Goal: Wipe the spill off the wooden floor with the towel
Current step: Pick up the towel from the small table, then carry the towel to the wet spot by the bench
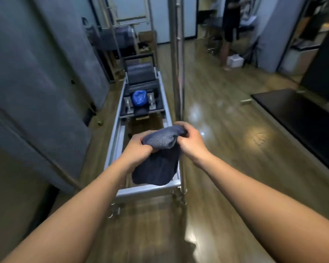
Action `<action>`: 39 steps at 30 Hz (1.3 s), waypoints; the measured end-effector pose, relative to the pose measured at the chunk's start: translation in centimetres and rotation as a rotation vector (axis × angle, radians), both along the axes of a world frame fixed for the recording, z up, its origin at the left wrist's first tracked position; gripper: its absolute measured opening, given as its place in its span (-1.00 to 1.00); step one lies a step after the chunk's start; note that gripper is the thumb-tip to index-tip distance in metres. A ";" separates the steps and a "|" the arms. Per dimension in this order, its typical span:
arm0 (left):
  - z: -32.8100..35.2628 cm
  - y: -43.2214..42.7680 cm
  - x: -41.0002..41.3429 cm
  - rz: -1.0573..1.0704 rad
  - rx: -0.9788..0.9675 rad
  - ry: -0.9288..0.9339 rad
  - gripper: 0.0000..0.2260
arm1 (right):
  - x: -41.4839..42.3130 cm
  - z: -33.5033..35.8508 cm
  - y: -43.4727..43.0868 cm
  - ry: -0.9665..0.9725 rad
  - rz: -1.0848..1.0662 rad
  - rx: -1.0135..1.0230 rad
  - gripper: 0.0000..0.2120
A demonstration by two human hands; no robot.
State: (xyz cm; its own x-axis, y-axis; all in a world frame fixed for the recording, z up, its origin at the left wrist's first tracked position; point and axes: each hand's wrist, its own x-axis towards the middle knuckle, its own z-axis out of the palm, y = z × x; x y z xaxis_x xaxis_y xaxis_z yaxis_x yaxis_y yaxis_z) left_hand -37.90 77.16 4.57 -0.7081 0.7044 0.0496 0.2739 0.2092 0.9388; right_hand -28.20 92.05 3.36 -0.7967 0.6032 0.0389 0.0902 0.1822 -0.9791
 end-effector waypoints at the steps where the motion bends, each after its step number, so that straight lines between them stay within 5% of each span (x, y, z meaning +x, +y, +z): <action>1: -0.4 3.0 0.7 -0.072 -0.022 -0.004 -0.62 | 1.7 -0.9 2.8 -0.032 -0.051 0.042 -0.55; 9: -3.2 24.0 8.3 -0.589 -0.166 0.021 -0.75 | 16.0 -5.8 17.9 -0.257 -0.499 0.112 -0.56; 17: -9.3 41.7 12.2 -0.736 -0.220 -0.023 -0.85 | 23.1 -9.8 30.1 -0.573 -0.807 0.310 -0.77; 22: -13.9 52.3 10.3 -0.821 -0.267 -0.031 -0.88 | 22.0 -13.1 39.8 -0.715 -0.684 0.285 -0.91; 30: -15.4 64.7 6.8 -0.805 -0.281 0.033 -0.90 | 19.3 -12.5 50.4 -0.625 -0.601 0.169 -0.61; 34: -14.8 68.9 6.0 -0.778 -0.255 0.082 -0.84 | 16.9 -11.3 55.1 -0.616 -0.598 0.218 -0.96; 39: -13.4 73.7 5.7 -0.784 -0.216 0.194 -0.85 | 14.9 -9.5 60.2 -0.574 -0.508 0.152 -0.75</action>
